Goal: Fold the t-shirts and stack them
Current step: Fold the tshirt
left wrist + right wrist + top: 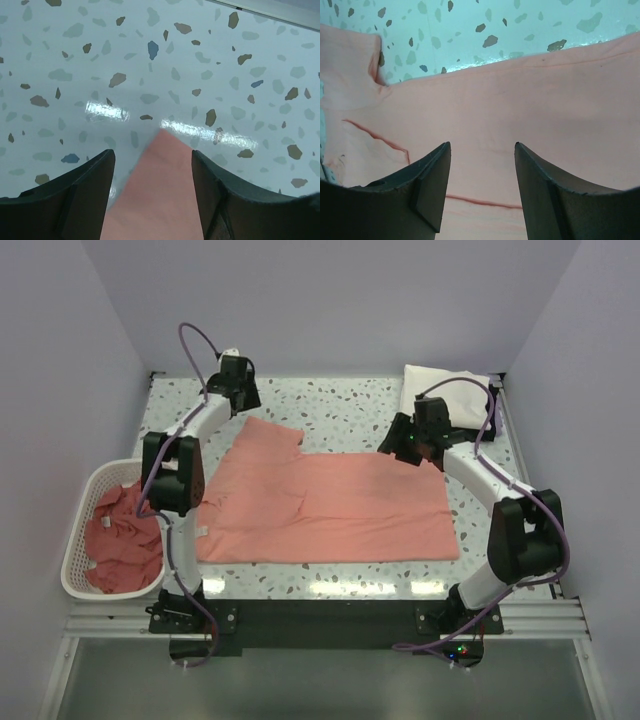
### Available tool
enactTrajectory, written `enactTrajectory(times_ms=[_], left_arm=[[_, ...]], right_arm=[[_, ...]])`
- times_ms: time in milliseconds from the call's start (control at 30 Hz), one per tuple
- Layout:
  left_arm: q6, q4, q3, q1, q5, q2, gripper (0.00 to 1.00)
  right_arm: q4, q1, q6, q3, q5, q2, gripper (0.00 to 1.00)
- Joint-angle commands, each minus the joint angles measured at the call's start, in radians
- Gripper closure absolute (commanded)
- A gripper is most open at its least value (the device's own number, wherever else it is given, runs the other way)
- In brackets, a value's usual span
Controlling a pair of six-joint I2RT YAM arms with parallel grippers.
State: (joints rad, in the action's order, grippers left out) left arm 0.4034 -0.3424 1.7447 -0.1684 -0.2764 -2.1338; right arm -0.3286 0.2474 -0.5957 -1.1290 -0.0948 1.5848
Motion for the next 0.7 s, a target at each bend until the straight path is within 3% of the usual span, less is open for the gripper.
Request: enactTrajectory(times_ms=[0, 133, 433, 533, 667], left_arm=[[-0.103, 0.014, 0.085, 0.004, 0.014, -0.067, 0.33], [-0.092, 0.002, 0.124, 0.004, 0.039, -0.156, 0.39], [-0.08, 0.04, 0.07, 0.003, 0.066, -0.173, 0.55], [-0.081, 0.039, 0.073, 0.004, 0.066, -0.179, 0.65], [-0.083, 0.037, 0.084, 0.004, 0.068, -0.181, 0.89]], right_arm=[[0.049, -0.003, 0.025, -0.012, -0.026, -0.008, 0.43], [0.045, -0.005, 0.039, 0.001, -0.017, -0.016, 0.43], [0.056, -0.01, 0.039, 0.005, -0.022, 0.01, 0.43], [0.059, -0.011, 0.039, -0.003, -0.022, 0.018, 0.43], [0.054, -0.017, 0.04, -0.018, 0.0, 0.041, 0.43]])
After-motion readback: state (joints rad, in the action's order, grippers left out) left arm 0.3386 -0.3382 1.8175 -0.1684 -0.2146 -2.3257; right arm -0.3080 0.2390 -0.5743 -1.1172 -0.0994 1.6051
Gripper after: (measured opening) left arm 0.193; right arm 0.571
